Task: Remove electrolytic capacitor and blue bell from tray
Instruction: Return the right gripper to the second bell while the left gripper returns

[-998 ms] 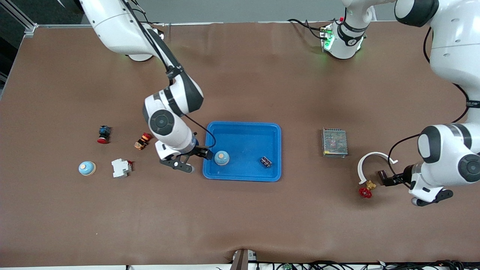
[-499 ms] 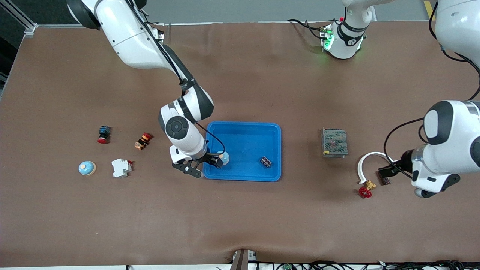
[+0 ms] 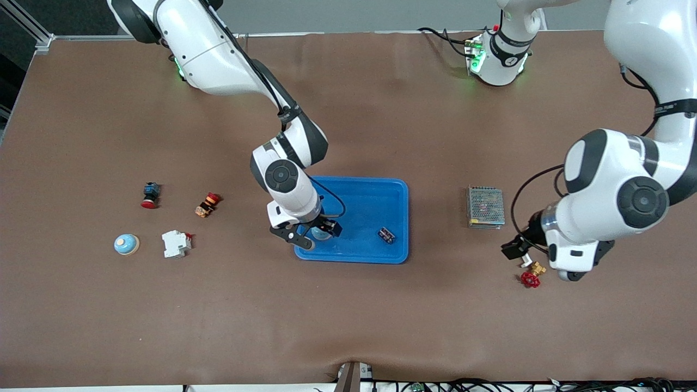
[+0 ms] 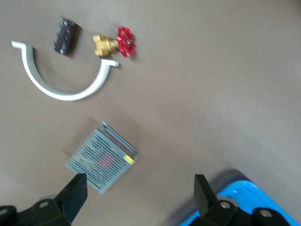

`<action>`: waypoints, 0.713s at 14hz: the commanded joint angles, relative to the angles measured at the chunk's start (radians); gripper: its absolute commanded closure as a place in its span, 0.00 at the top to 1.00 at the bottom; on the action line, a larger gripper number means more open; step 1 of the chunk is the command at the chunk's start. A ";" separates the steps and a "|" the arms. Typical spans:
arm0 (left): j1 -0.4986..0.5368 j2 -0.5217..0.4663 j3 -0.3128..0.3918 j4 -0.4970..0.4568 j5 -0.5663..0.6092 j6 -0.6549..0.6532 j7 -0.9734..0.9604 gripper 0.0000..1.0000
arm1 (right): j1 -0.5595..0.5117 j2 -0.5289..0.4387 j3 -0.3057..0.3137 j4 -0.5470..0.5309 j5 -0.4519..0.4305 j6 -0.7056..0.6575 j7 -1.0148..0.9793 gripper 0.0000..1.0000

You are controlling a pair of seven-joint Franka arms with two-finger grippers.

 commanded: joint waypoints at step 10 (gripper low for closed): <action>-0.244 0.118 0.012 0.079 0.014 0.132 -0.337 1.00 | 0.007 0.060 -0.011 0.036 -0.017 -0.007 0.025 1.00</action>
